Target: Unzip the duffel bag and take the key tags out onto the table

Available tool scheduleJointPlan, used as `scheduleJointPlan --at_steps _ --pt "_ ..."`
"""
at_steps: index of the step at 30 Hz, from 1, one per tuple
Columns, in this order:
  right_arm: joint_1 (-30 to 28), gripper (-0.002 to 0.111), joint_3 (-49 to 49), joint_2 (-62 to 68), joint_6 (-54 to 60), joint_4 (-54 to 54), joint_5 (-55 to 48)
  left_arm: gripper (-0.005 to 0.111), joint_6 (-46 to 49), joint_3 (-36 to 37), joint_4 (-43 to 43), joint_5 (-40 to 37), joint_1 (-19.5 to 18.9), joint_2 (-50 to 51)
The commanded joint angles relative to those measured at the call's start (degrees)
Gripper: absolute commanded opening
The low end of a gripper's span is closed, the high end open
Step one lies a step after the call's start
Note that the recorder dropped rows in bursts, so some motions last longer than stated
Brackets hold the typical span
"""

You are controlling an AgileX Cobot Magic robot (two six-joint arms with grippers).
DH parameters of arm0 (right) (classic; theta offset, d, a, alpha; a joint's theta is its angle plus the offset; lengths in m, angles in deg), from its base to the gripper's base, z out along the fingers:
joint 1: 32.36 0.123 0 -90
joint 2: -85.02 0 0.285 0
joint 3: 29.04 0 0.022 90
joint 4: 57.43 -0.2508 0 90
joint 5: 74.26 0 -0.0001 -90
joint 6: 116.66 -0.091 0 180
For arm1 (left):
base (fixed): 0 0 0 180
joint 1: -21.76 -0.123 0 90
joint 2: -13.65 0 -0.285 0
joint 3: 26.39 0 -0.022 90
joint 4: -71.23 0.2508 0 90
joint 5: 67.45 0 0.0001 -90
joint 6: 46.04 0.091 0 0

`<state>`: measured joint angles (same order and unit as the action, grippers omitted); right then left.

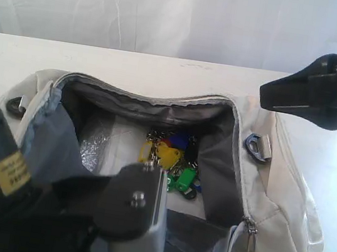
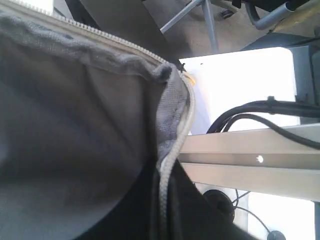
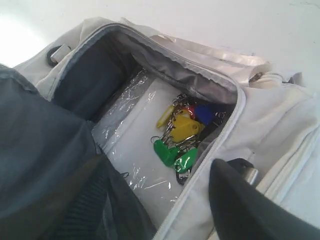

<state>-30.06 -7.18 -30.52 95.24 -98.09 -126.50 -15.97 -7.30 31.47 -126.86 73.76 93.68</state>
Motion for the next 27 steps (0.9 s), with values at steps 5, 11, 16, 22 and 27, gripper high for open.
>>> scheduleJointPlan --at_steps 5,11,16,22,27 --pt "0.0 0.056 0.1 0.0 1.3 -1.1 -2.0 0.076 -0.8 5.7 -1.7 5.3 2.1 -0.8" --pt "0.0 0.056 0.1 0.0 2.8 -2.9 -4.3 0.069 -2.8 -5.0 3.8 -3.8 1.9 -1.0" --pt "0.0 0.054 0.9 0.0 6.8 -8.2 -5.8 0.057 -13.4 -12.9 22.2 -5.4 1.9 -1.0" --pt "0.0 0.049 4.1 1.3 7.5 -8.7 -3.8 0.056 -22.0 -14.3 37.6 17.1 1.9 0.0" --pt "0.0 0.048 5.7 4.2 7.5 -8.6 -4.0 0.050 -30.1 -12.0 51.4 21.4 0.7 6.8"
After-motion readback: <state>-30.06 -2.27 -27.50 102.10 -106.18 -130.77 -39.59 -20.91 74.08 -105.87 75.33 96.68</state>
